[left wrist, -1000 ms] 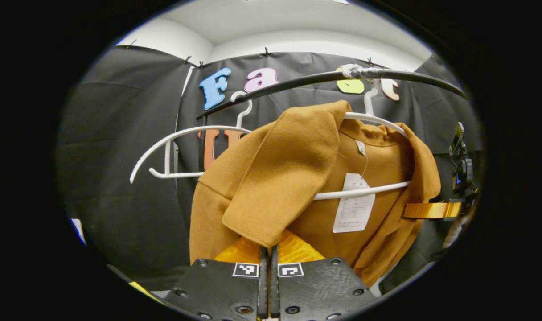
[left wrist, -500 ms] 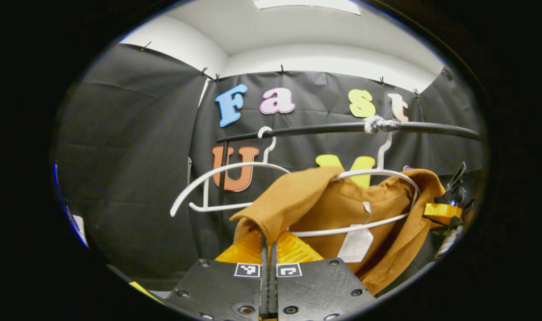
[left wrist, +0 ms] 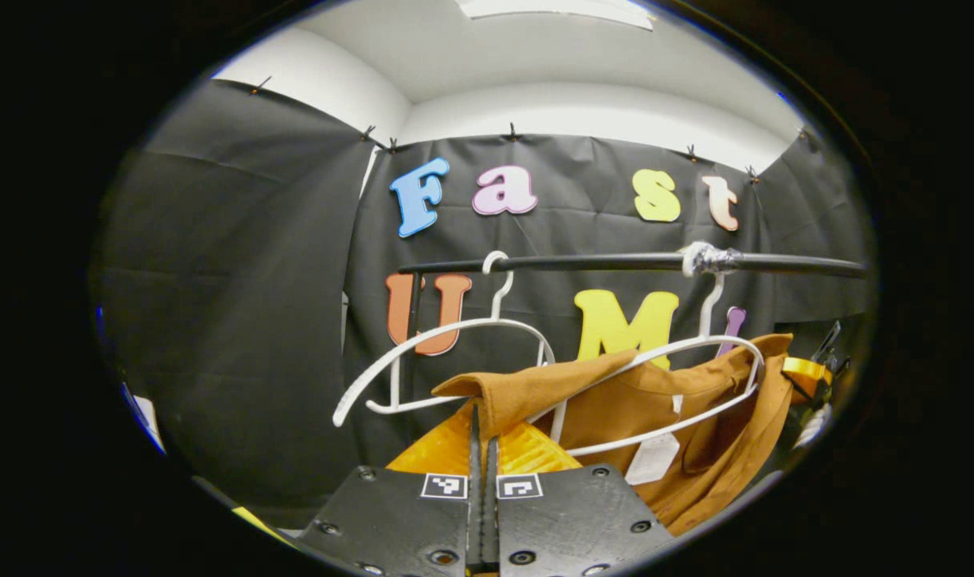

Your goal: Grasp the clothes on the hanger with both hands and then place them into the laundry hamper below.

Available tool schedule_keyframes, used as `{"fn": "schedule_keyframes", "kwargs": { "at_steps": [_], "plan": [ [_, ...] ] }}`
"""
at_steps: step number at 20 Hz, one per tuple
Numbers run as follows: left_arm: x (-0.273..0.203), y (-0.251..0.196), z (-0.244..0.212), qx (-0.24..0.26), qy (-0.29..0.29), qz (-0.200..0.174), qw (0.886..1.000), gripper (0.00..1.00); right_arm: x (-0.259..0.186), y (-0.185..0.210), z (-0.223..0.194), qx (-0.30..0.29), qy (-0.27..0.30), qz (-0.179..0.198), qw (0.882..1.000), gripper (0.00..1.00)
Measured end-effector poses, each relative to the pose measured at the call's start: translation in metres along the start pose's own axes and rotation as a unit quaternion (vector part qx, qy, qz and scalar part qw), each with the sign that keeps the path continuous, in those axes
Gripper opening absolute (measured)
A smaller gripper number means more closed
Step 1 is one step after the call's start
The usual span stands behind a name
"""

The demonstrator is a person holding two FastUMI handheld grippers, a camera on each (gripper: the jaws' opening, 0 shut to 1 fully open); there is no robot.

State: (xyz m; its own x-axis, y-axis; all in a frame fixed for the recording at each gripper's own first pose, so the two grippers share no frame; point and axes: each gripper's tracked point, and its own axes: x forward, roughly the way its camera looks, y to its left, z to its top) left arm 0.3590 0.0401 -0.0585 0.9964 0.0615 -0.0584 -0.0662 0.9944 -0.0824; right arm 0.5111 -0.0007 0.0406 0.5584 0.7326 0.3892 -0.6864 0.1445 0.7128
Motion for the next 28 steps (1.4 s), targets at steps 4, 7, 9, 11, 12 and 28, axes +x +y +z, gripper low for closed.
{"fn": "schedule_keyframes", "kwargs": {
  "at_steps": [4, 7, 9, 11, 12, 28],
  "plan": [
    [0.0, 0.001, -0.013, -0.011, 0.011, -0.006, 1.0, 0.0, -0.006, -0.02, 0.003, 0.004, -0.012, -0.038, 0.999, 0.03],
    [0.009, -0.004, -0.022, -0.028, 0.028, -0.018, 0.999, 0.0, -0.007, -0.039, 0.006, -0.019, -0.017, -0.087, 0.996, 0.03],
    [0.009, -0.003, -0.018, -0.031, 0.027, -0.018, 0.999, 0.0, -0.007, -0.04, 0.009, -0.046, -0.016, -0.11, 0.993, 0.04],
    [0.012, 0.0, -0.017, -0.03, 0.024, -0.019, 0.999, 0.05, -0.003, -0.046, 0.01, -0.092, -0.006, -0.138, 0.986, 0.03],
    [0.013, 0.002, -0.018, -0.033, 0.025, -0.02, 0.999, 0.0, -0.001, -0.049, 0.009, -0.11, 0.0, -0.152, 0.982, 0.03],
    [0.027, 0.004, -0.035, -0.069, 0.037, -0.021, 0.997, 0.0, 0.0, -0.056, 0.026, -0.185, -0.013, -0.205, 0.961, 0.03]
  ]
}}
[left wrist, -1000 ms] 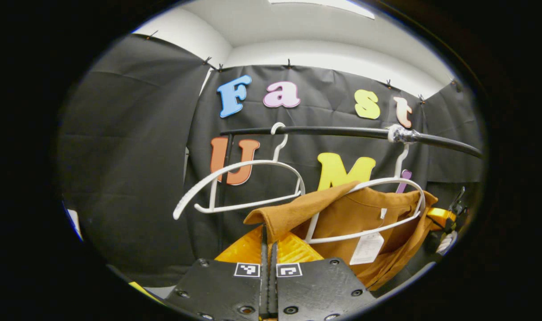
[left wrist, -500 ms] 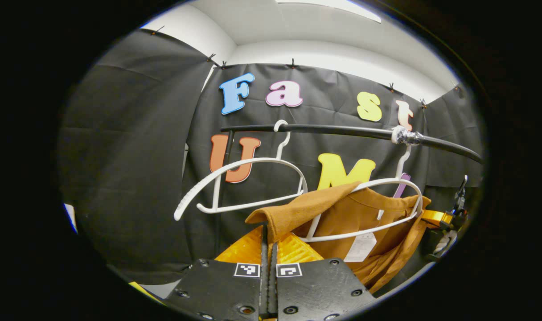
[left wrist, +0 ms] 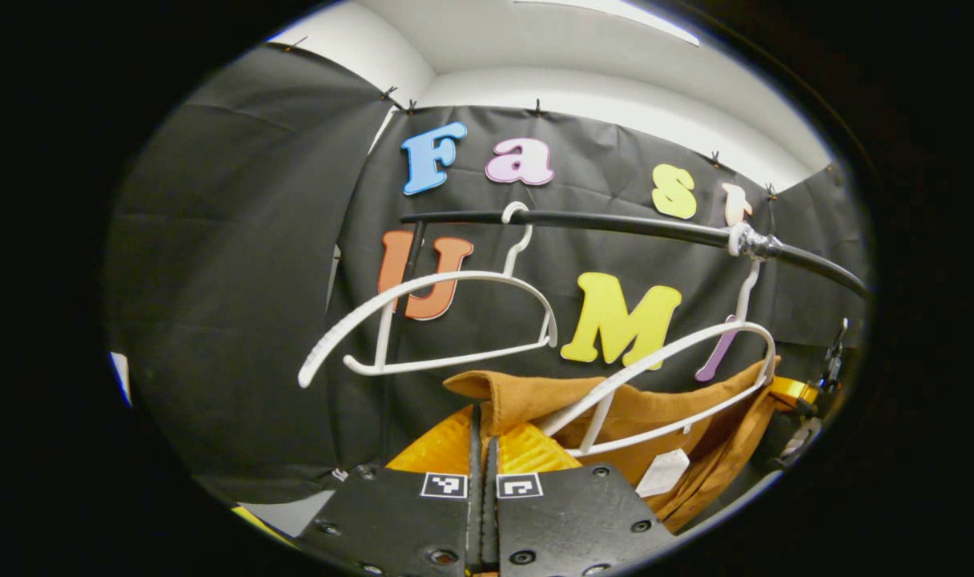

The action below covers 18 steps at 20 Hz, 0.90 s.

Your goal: Grasp the clothes on the hanger with both hands and then place them into the laundry hamper below.

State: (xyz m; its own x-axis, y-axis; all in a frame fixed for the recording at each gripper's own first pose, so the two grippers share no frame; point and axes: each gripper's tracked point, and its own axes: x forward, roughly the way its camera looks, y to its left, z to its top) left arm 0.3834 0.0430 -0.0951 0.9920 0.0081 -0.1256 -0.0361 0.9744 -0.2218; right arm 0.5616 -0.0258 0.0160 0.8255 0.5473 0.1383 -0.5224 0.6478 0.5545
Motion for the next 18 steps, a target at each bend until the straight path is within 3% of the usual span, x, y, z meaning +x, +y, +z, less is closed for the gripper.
{"fn": "schedule_keyframes", "kwargs": {
  "at_steps": [2, 3, 6, 7, 9, 10, 15, 16, 17, 18],
  "plan": [
    [0.002, 0.003, -0.006, -0.011, 0.007, -0.005, 1.0, 0.05, 0.001, -0.012, -0.009, 0.002, 0.011, -0.019, 1.0, 0.03],
    [-0.001, 0.004, -0.007, -0.017, 0.009, -0.006, 1.0, 0.0, 0.001, -0.015, -0.015, -0.01, 0.021, -0.028, 0.999, 0.03],
    [-0.007, 0.021, -0.022, -0.02, 0.019, 0.014, 1.0, 0.05, -0.003, -0.004, -0.039, -0.023, 0.044, -0.022, 0.999, 0.03],
    [-0.01, 0.026, -0.029, -0.028, 0.026, 0.021, 0.999, 0.0, -0.003, -0.004, -0.048, -0.02, 0.052, -0.022, 0.998, 0.03],
    [-0.019, 0.038, -0.044, -0.038, 0.037, 0.04, 0.998, 0.05, -0.007, -0.005, -0.067, -0.012, 0.069, -0.022, 0.997, 0.03],
    [-0.024, 0.042, -0.052, -0.032, 0.043, 0.048, 0.997, 0.0, -0.01, -0.007, -0.076, -0.011, 0.078, -0.024, 0.997, 0.03],
    [-0.049, 0.035, -0.092, 0.004, 0.084, 0.048, 0.995, 0.0, -0.03, -0.015, -0.122, -0.015, 0.124, -0.044, 0.991, 0.02],
    [-0.054, 0.032, -0.099, 0.013, 0.092, 0.045, 0.995, 0.05, -0.034, -0.013, -0.129, -0.015, 0.132, -0.045, 0.99, 0.02],
    [-0.055, 0.027, -0.102, 0.023, 0.097, 0.039, 0.994, 0.0, -0.036, -0.009, -0.133, -0.013, 0.137, -0.043, 0.99, 0.03],
    [-0.056, 0.02, -0.104, 0.032, 0.101, 0.033, 0.994, 0.05, -0.036, 0.0, -0.137, -0.012, 0.14, -0.038, 0.989, 0.03]
  ]
}}
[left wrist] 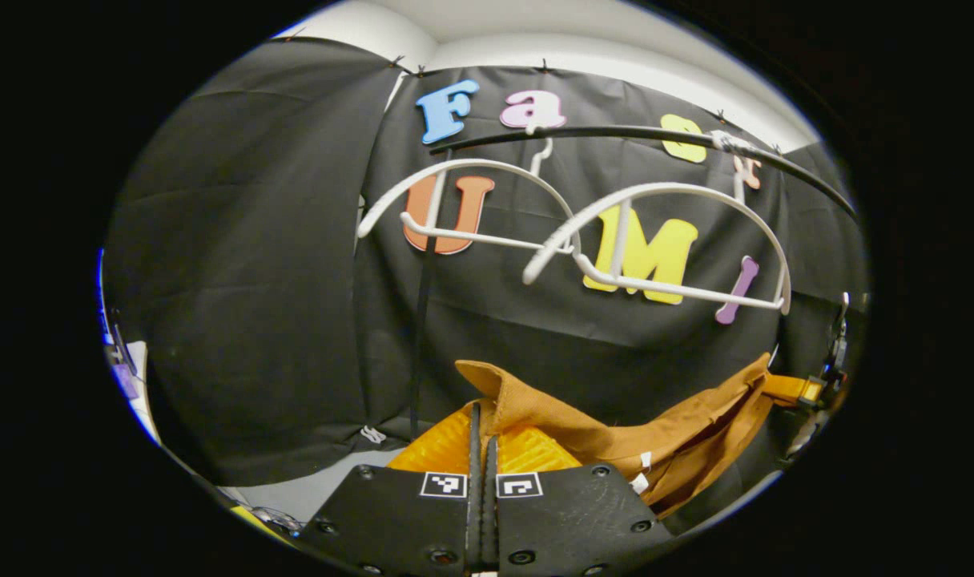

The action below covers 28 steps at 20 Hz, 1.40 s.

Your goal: Grasp the clothes on the hanger with both hands and then place them into the laundry hamper below.

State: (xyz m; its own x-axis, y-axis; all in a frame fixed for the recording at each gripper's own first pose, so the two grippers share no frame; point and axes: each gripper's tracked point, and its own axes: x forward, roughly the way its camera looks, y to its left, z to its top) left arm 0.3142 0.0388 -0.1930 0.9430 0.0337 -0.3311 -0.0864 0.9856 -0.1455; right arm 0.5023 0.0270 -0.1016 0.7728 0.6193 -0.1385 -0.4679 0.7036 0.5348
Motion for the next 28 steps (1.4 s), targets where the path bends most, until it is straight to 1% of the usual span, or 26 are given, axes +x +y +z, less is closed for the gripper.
{"fn": "schedule_keyframes", "kwargs": {
  "at_steps": [2, 3, 4, 5, 6, 7, 9, 11, 12, 13, 16, 17, 18, 19, 20, 21, 23, 24, 28],
  "plan": [
    [-0.007, -0.016, 0.0, 0.01, 0.004, -0.016, 1.0, 0.05, -0.004, 0.021, -0.006, -0.006, 0.004, 0.014, 1.0, 0.03],
    [-0.01, -0.025, 0.002, 0.012, 0.003, -0.028, 1.0, 0.0, -0.006, 0.035, -0.009, -0.01, 0.006, 0.024, 1.0, 0.04],
    [-0.014, -0.035, 0.005, 0.014, 0.002, -0.037, 0.999, 0.0, -0.009, 0.05, -0.013, -0.012, 0.009, 0.036, 0.999, 0.04],
    [-0.016, -0.046, 0.009, 0.019, 0.002, -0.05, 0.999, 0.05, -0.01, 0.064, -0.015, -0.015, 0.012, 0.047, 0.999, 0.03],
    [-0.019, -0.059, 0.012, 0.023, 0.002, -0.065, 0.998, 0.05, -0.011, 0.079, -0.017, -0.018, 0.014, 0.057, 0.998, 0.04],
    [-0.022, -0.073, 0.014, 0.029, 0.003, -0.081, 0.996, 0.0, -0.011, 0.095, -0.018, -0.023, 0.017, 0.068, 0.997, 0.04],
    [-0.032, -0.101, 0.016, 0.042, 0.004, -0.118, 0.992, 0.0, -0.014, 0.125, -0.025, -0.038, 0.022, 0.088, 0.995, 0.03],
    [-0.035, -0.122, 0.01, 0.029, 0.012, -0.153, 0.988, 0.0, -0.013, 0.149, -0.036, -0.053, 0.034, 0.102, 0.993, 0.03],
    [-0.035, -0.129, 0.007, 0.025, 0.016, -0.163, 0.986, 0.05, -0.011, 0.158, -0.042, -0.06, 0.038, 0.106, 0.992, 0.04],
    [-0.031, -0.131, 0.0, 0.028, 0.022, -0.165, 0.986, 0.05, -0.009, 0.163, -0.049, -0.068, 0.045, 0.105, 0.991, 0.03],
    [-0.031, -0.134, -0.032, 0.032, 0.04, -0.174, 0.983, 0.05, 0.0, 0.16, -0.089, -0.082, 0.081, 0.087, 0.989, 0.04],
    [-0.029, -0.133, -0.048, 0.034, 0.05, -0.175, 0.983, 0.05, 0.001, 0.146, -0.103, -0.081, 0.098, 0.078, 0.989, 0.04],
    [-0.027, -0.132, -0.066, 0.036, 0.061, -0.174, 0.982, 0.0, 0.002, 0.137, -0.121, -0.081, 0.114, 0.068, 0.988, 0.04],
    [-0.024, -0.133, -0.085, 0.037, 0.074, -0.174, 0.981, 0.0, 0.002, 0.127, -0.136, -0.084, 0.13, 0.054, 0.987, 0.04],
    [-0.022, -0.132, -0.107, 0.037, 0.085, -0.173, 0.98, 0.05, 0.002, 0.117, -0.154, -0.082, 0.145, 0.043, 0.985, 0.03],
    [-0.022, -0.129, -0.128, 0.036, 0.099, -0.173, 0.979, 0.0, 0.003, 0.104, -0.17, -0.081, 0.161, 0.028, 0.983, 0.04],
    [-0.024, -0.122, -0.171, 0.025, 0.125, -0.168, 0.978, 0.0, 0.003, 0.08, -0.204, -0.071, 0.194, 0.005, 0.978, 0.04],
    [-0.024, -0.119, -0.19, 0.019, 0.14, -0.162, 0.977, 0.0, 0.006, 0.079, -0.224, -0.063, 0.212, -0.003, 0.975, 0.04],
    [-0.033, -0.105, -0.265, 0.015, 0.195, -0.139, 0.971, 0.0, -0.007, 0.044, -0.292, -0.049, 0.276, -0.029, 0.959, 0.04]
  ]
}}
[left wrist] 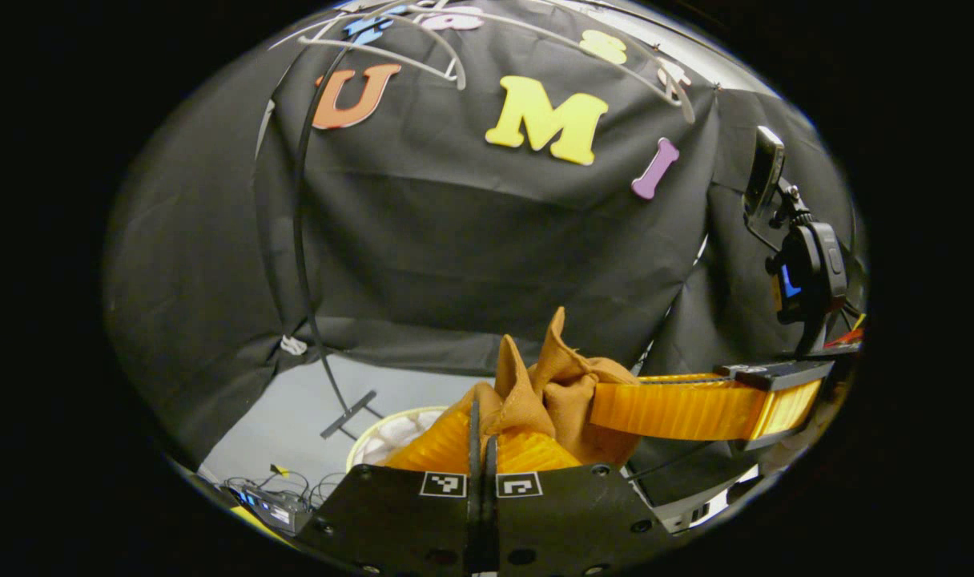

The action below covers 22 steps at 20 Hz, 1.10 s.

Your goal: Grasp the clothes on the hanger with both hands and then place them into the laundry hamper below.

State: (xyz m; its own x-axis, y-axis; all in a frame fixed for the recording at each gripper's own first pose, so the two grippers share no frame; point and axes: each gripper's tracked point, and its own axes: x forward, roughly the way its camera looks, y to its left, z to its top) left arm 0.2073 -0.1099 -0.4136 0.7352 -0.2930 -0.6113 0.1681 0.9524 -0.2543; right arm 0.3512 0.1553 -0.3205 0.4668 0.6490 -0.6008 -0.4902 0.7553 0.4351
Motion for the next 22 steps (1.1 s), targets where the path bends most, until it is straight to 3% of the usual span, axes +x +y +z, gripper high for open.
{"fn": "schedule_keyframes", "kwargs": {
  "at_steps": [4, 6, 9, 10, 12, 14, 19, 21, 22],
  "plan": [
    [0.004, 0.011, -0.066, -0.018, 0.059, 0.021, 0.998, 0.0, 0.029, -0.029, -0.058, -0.008, 0.069, -0.032, 0.997, 0.04],
    [0.007, 0.017, -0.096, -0.032, 0.086, 0.035, 0.995, 0.05, 0.044, -0.02, -0.079, -0.007, 0.095, -0.044, 0.995, 0.03],
    [0.003, 0.022, -0.115, -0.042, 0.113, 0.051, 0.991, 0.05, 0.061, -0.018, -0.108, -0.014, 0.127, -0.068, 0.99, 0.03],
    [0.0, 0.024, -0.119, -0.043, 0.122, 0.057, 0.99, 0.0, 0.063, -0.02, -0.11, -0.015, 0.134, -0.073, 0.988, 0.03],
    [-0.001, 0.029, -0.128, -0.043, 0.13, 0.063, 0.988, 0.06, 0.065, -0.023, -0.112, -0.01, 0.139, -0.081, 0.987, 0.04],
    [0.0, 0.033, -0.129, -0.04, 0.131, 0.069, 0.988, 0.0, 0.062, -0.023, -0.111, -0.002, 0.133, -0.086, 0.987, 0.04],
    [-0.004, 0.046, -0.129, -0.036, 0.135, 0.089, 0.986, 0.0, 0.062, -0.031, -0.105, -0.005, 0.121, -0.097, 0.988, 0.04],
    [-0.007, 0.052, -0.128, -0.03, 0.137, 0.097, 0.985, 0.01, 0.06, -0.034, -0.102, -0.007, 0.116, -0.101, 0.988, 0.04],
    [-0.006, 0.054, -0.129, -0.027, 0.138, 0.098, 0.985, 0.06, 0.06, -0.032, -0.103, -0.004, 0.115, -0.098, 0.989, 0.04]
  ]
}}
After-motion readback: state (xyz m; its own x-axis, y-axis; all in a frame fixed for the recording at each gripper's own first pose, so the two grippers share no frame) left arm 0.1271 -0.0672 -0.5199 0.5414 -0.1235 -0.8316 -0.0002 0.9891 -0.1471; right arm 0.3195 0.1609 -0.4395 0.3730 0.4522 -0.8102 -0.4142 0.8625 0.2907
